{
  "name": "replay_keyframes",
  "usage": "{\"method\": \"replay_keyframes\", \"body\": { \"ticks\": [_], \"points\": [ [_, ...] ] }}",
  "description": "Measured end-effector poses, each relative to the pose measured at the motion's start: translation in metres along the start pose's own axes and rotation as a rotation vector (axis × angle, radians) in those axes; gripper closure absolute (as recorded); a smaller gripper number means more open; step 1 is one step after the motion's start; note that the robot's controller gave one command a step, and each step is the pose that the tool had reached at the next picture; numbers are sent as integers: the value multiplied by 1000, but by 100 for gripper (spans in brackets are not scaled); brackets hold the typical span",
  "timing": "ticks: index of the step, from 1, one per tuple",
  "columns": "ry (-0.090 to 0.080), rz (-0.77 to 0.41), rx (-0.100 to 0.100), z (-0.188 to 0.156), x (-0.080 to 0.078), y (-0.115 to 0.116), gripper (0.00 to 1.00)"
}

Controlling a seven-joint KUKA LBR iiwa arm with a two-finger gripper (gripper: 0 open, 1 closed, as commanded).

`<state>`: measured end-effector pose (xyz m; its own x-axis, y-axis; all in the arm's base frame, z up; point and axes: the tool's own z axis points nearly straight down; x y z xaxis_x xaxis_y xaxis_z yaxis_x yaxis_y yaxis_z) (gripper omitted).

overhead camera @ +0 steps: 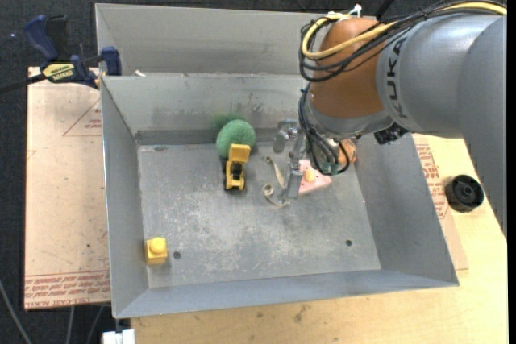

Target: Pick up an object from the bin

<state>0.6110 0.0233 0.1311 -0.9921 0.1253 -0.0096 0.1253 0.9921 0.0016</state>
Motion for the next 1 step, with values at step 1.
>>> {"method": "replay_keyframes", "body": {
  "ticks": [1],
  "points": [
    [10,159,2,34,-7,19,0]
  ]
}}
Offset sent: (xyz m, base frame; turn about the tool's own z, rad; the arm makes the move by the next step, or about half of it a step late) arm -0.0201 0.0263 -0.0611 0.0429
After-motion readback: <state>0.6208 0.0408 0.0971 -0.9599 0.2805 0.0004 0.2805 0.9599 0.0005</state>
